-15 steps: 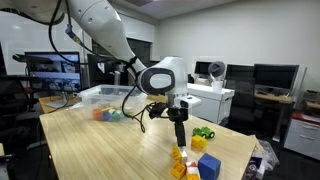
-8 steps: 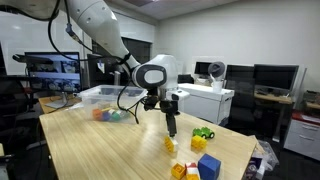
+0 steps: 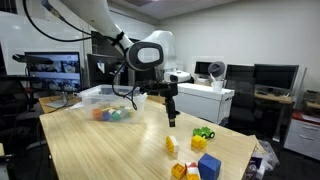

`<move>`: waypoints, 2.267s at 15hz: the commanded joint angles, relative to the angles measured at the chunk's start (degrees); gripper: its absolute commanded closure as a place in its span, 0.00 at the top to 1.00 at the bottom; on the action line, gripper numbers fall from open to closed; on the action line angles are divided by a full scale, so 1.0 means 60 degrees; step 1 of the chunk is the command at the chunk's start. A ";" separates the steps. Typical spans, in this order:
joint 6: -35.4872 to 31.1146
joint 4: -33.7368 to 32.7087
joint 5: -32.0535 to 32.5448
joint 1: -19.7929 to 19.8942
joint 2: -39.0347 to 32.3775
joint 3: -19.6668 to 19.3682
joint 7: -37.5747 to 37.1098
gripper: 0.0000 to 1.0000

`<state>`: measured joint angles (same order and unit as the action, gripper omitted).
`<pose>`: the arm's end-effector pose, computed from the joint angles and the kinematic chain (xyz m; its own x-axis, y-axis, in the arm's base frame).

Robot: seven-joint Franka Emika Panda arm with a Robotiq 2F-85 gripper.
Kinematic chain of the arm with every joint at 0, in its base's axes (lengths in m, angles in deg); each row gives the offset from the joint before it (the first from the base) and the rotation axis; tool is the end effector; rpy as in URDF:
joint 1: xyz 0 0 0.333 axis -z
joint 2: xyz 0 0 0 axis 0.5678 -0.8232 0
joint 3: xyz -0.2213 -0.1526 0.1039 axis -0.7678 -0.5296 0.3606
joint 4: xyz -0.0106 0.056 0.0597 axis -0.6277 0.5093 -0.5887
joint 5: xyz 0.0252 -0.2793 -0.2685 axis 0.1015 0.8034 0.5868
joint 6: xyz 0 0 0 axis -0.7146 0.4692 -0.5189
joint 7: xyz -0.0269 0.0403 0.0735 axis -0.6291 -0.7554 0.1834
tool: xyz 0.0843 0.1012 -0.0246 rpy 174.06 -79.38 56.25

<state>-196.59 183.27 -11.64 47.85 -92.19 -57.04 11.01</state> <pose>0.5405 -0.3189 0.2532 0.6006 -0.7832 0.1609 -0.7941 -0.6078 0.0057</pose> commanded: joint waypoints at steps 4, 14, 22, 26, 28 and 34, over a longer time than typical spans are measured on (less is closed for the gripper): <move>0.0131 0.0684 0.0011 0.0630 -0.0232 -0.0573 -0.0171 1.00; -0.0144 0.0146 -0.0102 0.0628 -0.0528 -0.0211 0.0083 1.00; 0.1866 -0.0579 -0.0559 0.1314 -0.0571 0.0760 0.2719 1.00; 0.4208 -0.1517 -0.0930 0.1827 -0.0744 0.1085 0.4600 1.00; 0.5365 -0.2068 -0.0884 0.1935 -0.0962 0.1062 0.5115 1.00; 0.6730 -0.2960 0.0009 0.1843 -0.1402 0.0846 0.5102 1.00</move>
<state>-156.45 165.53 -11.39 58.71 -100.69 -52.16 41.57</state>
